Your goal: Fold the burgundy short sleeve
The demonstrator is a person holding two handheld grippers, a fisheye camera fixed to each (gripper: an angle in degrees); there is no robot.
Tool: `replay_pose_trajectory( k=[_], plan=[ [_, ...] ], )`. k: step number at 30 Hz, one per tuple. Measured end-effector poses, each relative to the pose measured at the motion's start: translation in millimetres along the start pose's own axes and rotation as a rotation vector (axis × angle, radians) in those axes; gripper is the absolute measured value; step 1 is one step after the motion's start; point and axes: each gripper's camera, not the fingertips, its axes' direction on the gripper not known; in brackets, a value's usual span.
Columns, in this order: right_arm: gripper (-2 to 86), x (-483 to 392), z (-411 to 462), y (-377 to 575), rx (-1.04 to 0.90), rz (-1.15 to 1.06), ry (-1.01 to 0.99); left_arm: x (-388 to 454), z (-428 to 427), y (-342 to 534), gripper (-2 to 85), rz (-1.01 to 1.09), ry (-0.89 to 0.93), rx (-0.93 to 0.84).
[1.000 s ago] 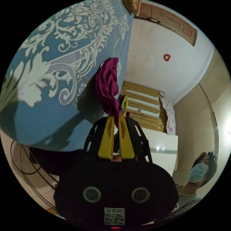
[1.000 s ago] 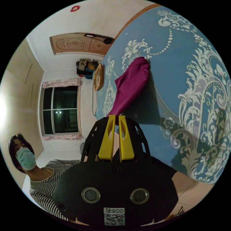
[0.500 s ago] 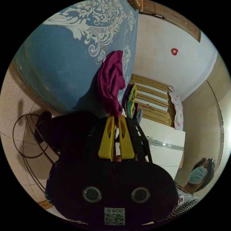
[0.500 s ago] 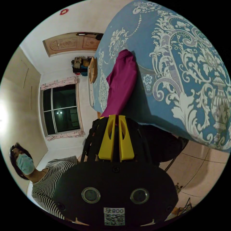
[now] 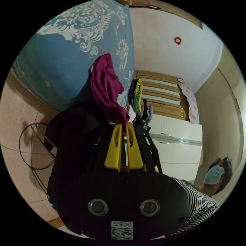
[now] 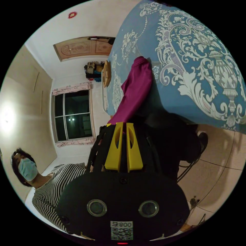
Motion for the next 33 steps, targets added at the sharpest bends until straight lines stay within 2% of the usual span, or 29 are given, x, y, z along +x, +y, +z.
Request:
replay_pose_trajectory(
  k=[8,14,25,33],
  plan=[
    [1.9,-42,-46,85,0.063,-0.102,-0.052,-12,58,0,3.4,0.166,0.021,-0.059],
    [2.0,-67,-82,151,0.106,-0.142,-0.063,-51,104,-3,3.3,0.223,0.037,-0.109],
    [1.9,-93,-119,268,0.134,-0.097,-0.100,-191,164,-8,3.2,0.209,0.033,-0.162],
    [1.8,-144,-150,343,0.155,-0.133,-0.131,-285,189,-30,3.1,0.261,0.055,-0.188]
  ],
)
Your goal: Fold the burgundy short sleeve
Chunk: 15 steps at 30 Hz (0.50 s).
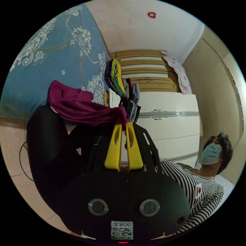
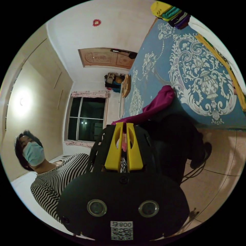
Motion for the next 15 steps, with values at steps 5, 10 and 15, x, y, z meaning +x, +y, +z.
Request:
replay_pose_trajectory(
  k=[5,10,15],
  plan=[
    [1.7,-43,-26,26,0.036,-0.037,-0.030,-64,15,-19,3.2,0.037,0.039,-0.014],
    [1.6,-82,-58,32,0.077,-0.061,-0.012,-127,49,-78,3.2,0.128,0.011,-0.056],
    [1.7,-139,-118,8,0.172,-0.128,0.002,-172,101,-158,3.3,0.221,-0.025,-0.098]
  ],
)
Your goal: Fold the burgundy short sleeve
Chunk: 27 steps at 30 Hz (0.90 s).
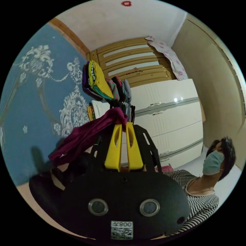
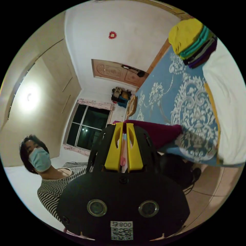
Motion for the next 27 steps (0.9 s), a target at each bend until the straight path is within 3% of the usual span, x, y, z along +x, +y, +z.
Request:
replay_pose_trajectory(
  k=[7,14,19,22,27],
  plan=[
    [1.8,-91,-95,-70,0.125,-0.126,0.102,-69,98,-102,3.3,0.144,0.033,-0.032],
    [1.8,-168,-191,-82,0.203,-0.192,0.309,-175,190,-94,3.2,0.189,0.071,-0.133],
    [1.7,-132,-237,-48,0.222,0.014,0.460,-356,282,-14,3.0,-0.003,-0.024,-0.350],
    [1.6,-80,-258,-18,0.219,0.263,0.468,-460,314,38,2.9,-0.143,-0.115,-0.495],
    [1.4,-68,-271,6,0.235,0.360,0.462,-542,312,81,2.8,-0.113,-0.121,-0.567]
  ],
)
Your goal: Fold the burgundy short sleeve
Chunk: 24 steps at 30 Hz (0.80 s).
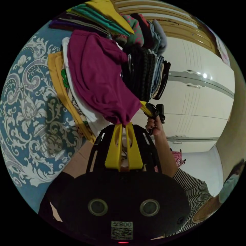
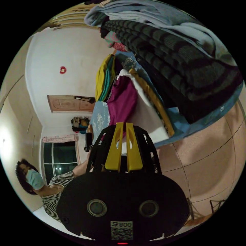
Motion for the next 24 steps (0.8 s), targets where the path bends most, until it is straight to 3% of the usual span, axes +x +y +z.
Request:
replay_pose_trajectory(
  k=[6,12,22,24],
  plan=[
    [1.4,-46,-14,-7,-0.048,-0.100,0.167,-87,10,24,2.9,0.021,0.000,-0.019],
    [1.2,-51,14,-12,-0.176,-0.071,0.407,-203,32,58,2.4,-0.098,0.024,-0.104],
    [0.6,-65,38,-11,-0.111,-0.034,0.438,-304,-20,123,1.0,-0.019,0.024,-0.121],
    [0.3,-79,35,-8,-0.041,-0.029,0.558,-308,-35,131,0.7,0.032,0.016,-0.102]
  ],
)
